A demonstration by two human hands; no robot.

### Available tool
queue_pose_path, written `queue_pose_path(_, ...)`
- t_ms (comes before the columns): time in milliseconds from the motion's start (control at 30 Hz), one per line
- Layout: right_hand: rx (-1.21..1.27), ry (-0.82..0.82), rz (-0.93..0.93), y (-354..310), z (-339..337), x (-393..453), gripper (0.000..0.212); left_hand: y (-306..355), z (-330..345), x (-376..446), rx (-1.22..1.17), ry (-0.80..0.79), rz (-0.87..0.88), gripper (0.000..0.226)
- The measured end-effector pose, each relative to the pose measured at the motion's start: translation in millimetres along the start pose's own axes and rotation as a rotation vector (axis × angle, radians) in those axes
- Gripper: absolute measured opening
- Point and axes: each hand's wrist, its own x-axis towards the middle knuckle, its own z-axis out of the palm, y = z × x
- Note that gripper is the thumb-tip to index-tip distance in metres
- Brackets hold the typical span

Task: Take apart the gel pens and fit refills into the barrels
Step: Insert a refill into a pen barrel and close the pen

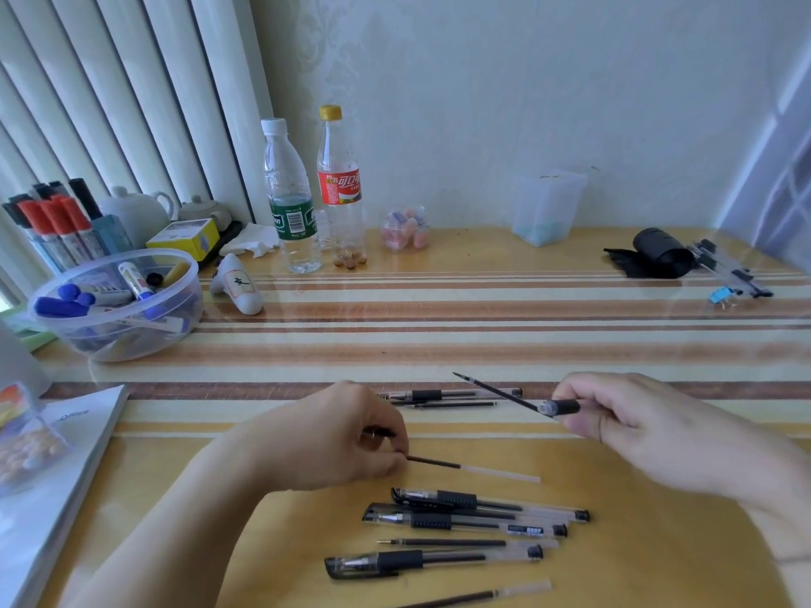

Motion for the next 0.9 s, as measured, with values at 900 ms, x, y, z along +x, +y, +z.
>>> queue_pose_path(900,-0.205,0.092,-0.173,-44.9,28.8,-2.9,0.018,20.1,12.7,3.8,0.429,0.366,0.366,0.006)
